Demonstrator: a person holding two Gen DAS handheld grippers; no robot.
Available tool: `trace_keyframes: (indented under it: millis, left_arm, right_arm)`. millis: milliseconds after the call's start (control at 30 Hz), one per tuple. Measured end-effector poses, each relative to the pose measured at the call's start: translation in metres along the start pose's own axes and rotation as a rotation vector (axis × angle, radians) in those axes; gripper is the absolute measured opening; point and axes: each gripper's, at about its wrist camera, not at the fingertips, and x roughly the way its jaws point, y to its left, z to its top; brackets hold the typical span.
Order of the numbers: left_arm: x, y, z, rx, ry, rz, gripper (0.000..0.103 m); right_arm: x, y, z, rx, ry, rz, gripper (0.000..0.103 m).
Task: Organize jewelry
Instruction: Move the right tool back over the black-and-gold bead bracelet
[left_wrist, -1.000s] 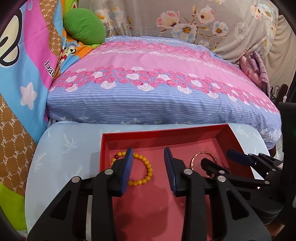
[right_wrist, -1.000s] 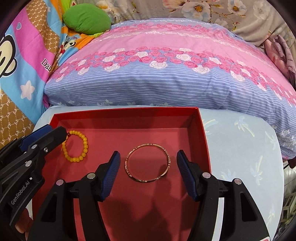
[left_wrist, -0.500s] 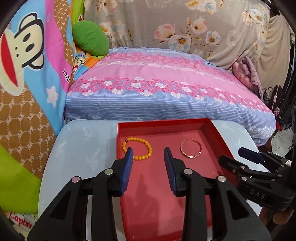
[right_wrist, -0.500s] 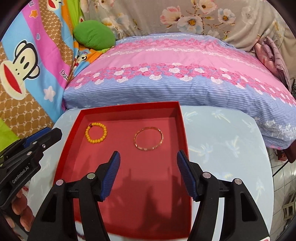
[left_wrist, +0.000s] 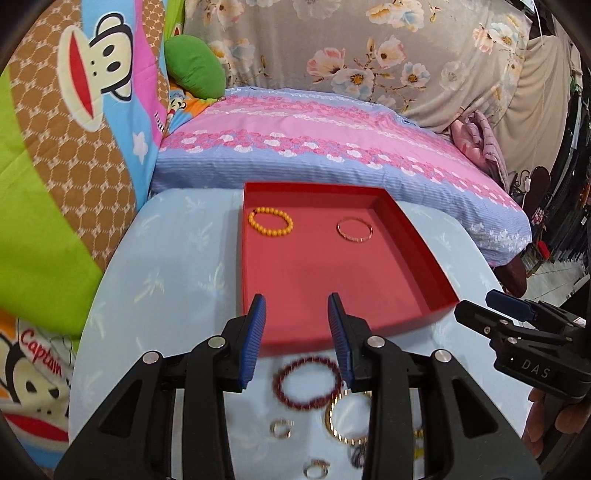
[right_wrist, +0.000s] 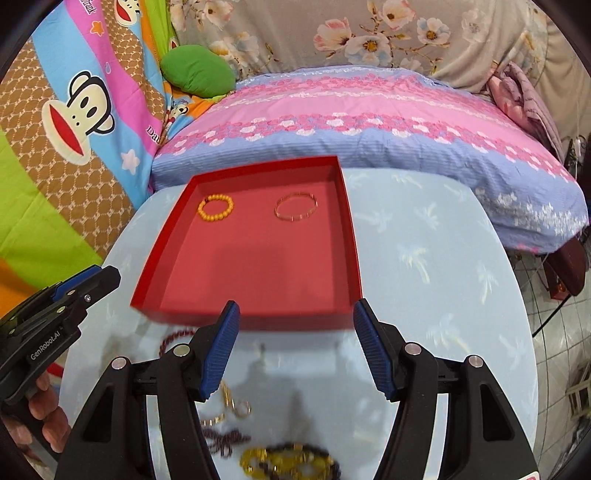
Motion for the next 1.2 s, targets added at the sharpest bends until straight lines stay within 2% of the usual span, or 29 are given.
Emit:
trace_keyframes:
  millis: [367,633,700,767,867,1200]
  left_arm:
    - [-0.017,0.002,-0.068,-0.015,0.069,0.009,0.034]
    - [-0.022,-0.001,-0.103,-0.031,0.104,0.008,0.034]
    - [-0.023,0.000,-0.111,-0.044,0.115,0.006,0.034]
    - [-0.023,0.001,-0.116,-0.055,0.124,0.008,0.034]
    - [-0.025,0.003,-0.123,-0.067,0.135,0.008,0.034]
    - [-0.023,0.000,-0.130,-0.067,0.151,0.002,0.034]
  right_arm:
    - [-0.013,-0.020,-0.076,0.057,0.066,-0.040,0.062]
    - [-0.017,-0.011,-0.115,0.031,0.090,-0.036,0.061]
    - [-0.017,-0.006,-0.124,0.015,0.097,-0.028,0.058]
    - [-0.016,-0.003,-0.130,0.009,0.104,-0.020,0.049]
    - [-0.013,-0.001,-0.136,0.008,0.122,-0.005,0.041]
    - [-0.003,0.008,-0.138,-0.023,0.129,-0.005,0.031]
